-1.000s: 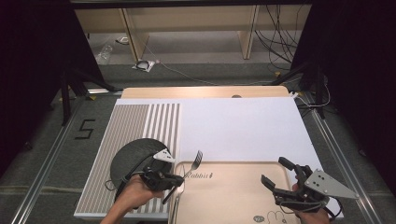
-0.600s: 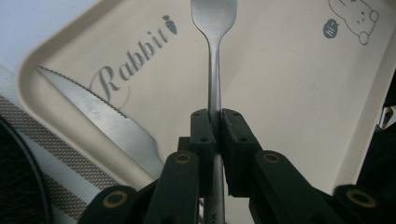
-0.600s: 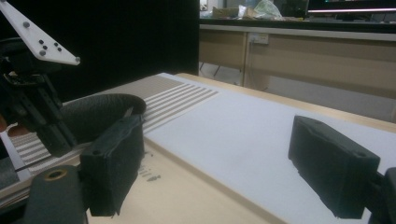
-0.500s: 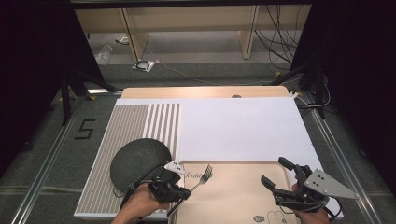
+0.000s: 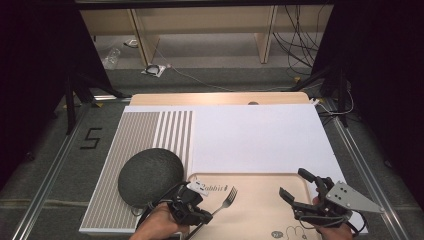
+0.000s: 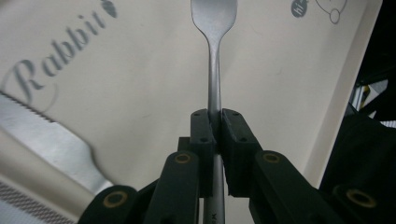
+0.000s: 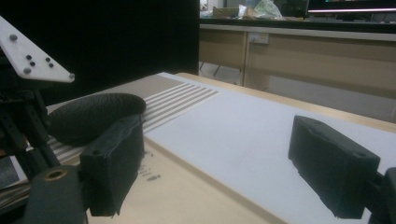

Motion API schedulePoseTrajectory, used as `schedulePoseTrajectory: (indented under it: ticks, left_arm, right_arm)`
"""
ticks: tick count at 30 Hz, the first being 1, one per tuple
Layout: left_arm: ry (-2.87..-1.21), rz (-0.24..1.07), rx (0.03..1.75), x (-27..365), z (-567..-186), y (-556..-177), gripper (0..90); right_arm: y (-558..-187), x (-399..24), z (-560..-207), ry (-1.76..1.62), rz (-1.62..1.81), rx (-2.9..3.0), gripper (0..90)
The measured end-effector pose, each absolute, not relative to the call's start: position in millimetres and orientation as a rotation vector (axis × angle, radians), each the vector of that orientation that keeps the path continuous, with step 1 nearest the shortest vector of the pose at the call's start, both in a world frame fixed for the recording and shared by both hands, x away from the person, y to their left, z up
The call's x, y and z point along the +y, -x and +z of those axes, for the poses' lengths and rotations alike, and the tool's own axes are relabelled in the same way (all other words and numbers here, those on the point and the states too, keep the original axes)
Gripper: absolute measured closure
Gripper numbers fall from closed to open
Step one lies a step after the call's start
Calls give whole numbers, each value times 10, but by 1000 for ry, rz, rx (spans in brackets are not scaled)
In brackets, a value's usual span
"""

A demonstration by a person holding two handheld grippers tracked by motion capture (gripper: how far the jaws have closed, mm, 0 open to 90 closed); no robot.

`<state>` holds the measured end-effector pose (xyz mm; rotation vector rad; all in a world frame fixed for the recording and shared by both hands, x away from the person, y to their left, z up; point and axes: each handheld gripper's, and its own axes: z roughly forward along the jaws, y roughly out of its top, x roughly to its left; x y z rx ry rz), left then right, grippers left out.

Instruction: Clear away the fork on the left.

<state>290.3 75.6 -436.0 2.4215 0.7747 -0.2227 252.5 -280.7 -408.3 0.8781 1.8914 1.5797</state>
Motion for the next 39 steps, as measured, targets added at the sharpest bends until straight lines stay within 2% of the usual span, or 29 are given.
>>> schedulePoseTrajectory:
  ticks: [14, 39]
  left_arm:
    - [-2461, -296, 765, 583, -4506, -2829, 831]
    - [-2533, -307, 786, 488, -4671, -2810, 827]
  right_arm:
    - [-2524, -2804, -4084, -877, 1578, 1894, 193]
    - [-2525, -2801, -4085, -871, 1578, 1896, 193]
